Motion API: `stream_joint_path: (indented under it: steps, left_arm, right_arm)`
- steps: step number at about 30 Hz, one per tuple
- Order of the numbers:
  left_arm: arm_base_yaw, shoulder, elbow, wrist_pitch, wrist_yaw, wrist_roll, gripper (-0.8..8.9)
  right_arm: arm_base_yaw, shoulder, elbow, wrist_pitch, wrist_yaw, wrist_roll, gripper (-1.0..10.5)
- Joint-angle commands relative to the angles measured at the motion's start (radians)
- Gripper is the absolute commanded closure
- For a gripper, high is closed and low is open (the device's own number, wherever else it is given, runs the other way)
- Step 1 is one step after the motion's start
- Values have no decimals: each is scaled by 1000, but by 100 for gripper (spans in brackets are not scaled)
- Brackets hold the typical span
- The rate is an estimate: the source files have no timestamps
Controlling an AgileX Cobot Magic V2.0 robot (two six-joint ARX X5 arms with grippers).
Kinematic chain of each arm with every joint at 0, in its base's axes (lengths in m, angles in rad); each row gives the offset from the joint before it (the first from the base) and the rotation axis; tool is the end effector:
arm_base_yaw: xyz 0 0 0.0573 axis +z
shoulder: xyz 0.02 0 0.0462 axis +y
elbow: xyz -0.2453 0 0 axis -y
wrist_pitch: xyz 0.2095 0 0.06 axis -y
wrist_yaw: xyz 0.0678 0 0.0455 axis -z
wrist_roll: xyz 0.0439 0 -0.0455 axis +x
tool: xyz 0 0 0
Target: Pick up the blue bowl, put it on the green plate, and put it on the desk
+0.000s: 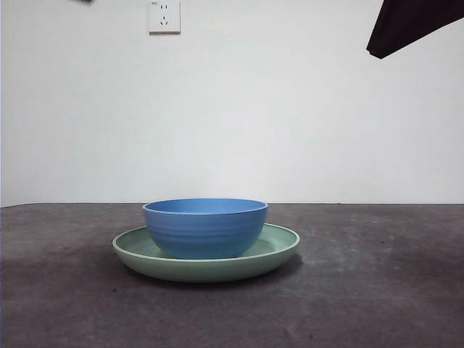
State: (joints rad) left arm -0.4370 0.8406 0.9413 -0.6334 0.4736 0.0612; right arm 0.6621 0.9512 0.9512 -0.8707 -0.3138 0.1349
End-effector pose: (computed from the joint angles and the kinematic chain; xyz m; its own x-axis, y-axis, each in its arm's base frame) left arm 0.1282 -0.0820 0.3127 0.5016 -0.7377 -0.4520 0.7594 0.6257 -0.1785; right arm 0.1160 0.1076 0.2794 0.2936 0.6202 -0.7274 -0.6537 0.6855 0.3206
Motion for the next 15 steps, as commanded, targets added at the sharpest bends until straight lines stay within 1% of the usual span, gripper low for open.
stream_joint_path:
  steps: [1, 4, 8, 11, 15]
  left_arm:
    - [56, -61, 10, 133, -54, 27, 804]
    - [153, -144, -6, 270, -99, 39, 804]
    - [287, -256, -74, 420, -119, 68, 804]
    - [368, -341, -158, 494, -163, 83, 804]
    - [430, -443, -293, 522, -252, 84, 804]
  right_arm:
    - [10, 8, 19, 10, 0, -9, 938]
    - [10, 8, 19, 10, 0, -9, 938]
    - [10, 8, 19, 10, 0, -9, 938]
    - [10, 8, 19, 10, 0, -9, 938]
    - [10, 8, 19, 10, 0, -9, 938]
